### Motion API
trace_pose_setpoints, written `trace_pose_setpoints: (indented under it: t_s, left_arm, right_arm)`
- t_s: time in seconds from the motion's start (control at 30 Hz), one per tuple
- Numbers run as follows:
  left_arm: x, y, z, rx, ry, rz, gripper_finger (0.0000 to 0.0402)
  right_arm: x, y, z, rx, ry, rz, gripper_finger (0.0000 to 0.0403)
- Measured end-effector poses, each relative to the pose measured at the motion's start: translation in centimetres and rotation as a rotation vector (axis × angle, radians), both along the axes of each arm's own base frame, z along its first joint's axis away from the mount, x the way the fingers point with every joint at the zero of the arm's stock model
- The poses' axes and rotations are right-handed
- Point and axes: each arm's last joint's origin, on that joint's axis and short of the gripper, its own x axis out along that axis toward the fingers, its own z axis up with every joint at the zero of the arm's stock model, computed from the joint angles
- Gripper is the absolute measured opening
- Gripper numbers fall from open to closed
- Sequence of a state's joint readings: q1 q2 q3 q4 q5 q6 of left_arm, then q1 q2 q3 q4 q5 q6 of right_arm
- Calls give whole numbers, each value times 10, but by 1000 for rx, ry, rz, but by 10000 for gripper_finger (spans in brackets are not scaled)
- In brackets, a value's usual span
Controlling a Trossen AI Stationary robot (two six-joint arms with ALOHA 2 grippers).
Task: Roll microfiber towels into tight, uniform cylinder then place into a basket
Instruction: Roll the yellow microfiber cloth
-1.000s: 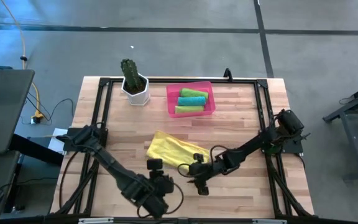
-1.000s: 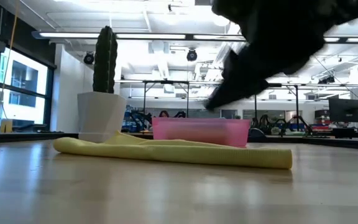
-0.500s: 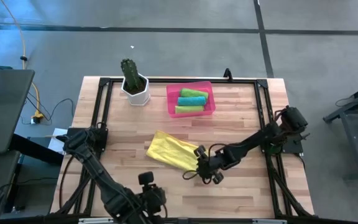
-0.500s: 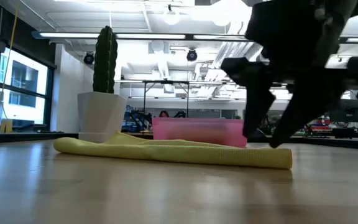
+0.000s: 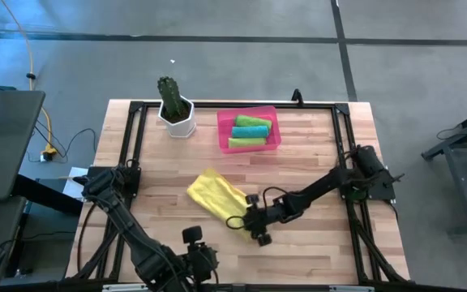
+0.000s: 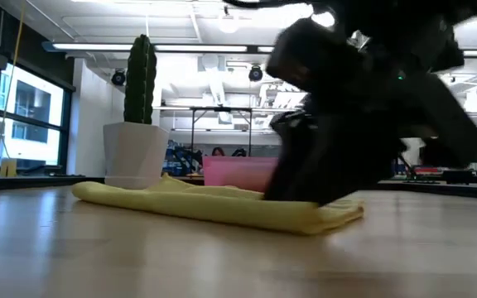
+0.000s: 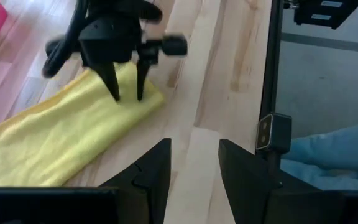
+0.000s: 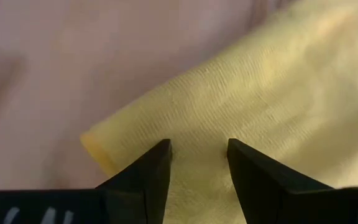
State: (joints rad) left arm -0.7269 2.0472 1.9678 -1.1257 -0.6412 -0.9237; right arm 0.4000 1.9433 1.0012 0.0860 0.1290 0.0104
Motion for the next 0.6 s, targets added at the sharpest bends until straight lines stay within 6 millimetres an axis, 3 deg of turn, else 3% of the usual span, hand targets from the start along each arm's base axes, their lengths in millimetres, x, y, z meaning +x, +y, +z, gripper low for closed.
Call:
trace_pose_setpoints:
  t_s: [0.2, 0.3, 0.47, 0.6]
  left_arm:
    - [0, -1, 0, -7, -7, 0, 124]
    - [1, -1, 0, -12, -11, 3, 124]
    - [1, -1, 1, -16, -16, 4, 124]
    - [1, -1, 0, -9, -14, -8, 124]
  right_arm:
    - [33, 4, -14, 109, -278, -219, 154]
    - [47, -1, -10, 117, -310, -295, 154]
    - [51, -2, 17, 80, -187, -153, 153]
    - [35, -1, 30, 19, 37, -41, 154]
